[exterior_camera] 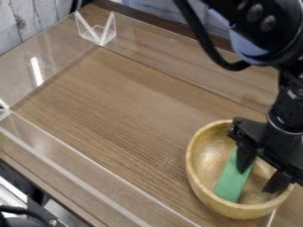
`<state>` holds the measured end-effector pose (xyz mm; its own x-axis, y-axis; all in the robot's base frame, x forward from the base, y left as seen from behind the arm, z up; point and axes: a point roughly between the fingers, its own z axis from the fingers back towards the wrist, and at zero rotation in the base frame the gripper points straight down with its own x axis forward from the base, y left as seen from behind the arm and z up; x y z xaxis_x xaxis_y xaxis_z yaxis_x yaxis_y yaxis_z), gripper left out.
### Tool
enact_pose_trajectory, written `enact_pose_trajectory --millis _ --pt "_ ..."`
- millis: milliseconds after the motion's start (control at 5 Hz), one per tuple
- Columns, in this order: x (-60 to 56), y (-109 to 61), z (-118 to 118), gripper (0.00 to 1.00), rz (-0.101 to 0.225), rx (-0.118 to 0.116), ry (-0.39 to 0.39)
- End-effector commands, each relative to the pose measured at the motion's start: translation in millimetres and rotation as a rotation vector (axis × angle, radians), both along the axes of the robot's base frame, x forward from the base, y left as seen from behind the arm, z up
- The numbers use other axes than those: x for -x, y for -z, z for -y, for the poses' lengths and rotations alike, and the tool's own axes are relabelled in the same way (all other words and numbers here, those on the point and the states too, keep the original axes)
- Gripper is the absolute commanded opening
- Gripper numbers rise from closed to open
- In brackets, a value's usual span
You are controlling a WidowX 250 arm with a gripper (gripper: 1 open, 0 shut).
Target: Move green object from inside the wooden bowl to the table next to it
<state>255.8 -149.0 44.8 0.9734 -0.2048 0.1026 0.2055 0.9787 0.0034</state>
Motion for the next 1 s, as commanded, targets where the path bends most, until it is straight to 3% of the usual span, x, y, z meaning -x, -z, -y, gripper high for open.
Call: enact_pose_trajectory --millis 0,200,400,600,800 --pt "-10.0 -24.8 8.6 0.0 0.043 0.026 -0.008" --pt "-16.7 -62.4 9.8 0.0 0.091 0.026 -0.032" --pt "-16.8 -91.8 -6.2 0.0 0.137 0.03 -0.11" --pt "-13.4 -102.1 -17.9 0.0 0.152 0.028 -0.182" --pt "-7.9 -91.3 -12.5 1.0 0.14 0.019 -0.177"
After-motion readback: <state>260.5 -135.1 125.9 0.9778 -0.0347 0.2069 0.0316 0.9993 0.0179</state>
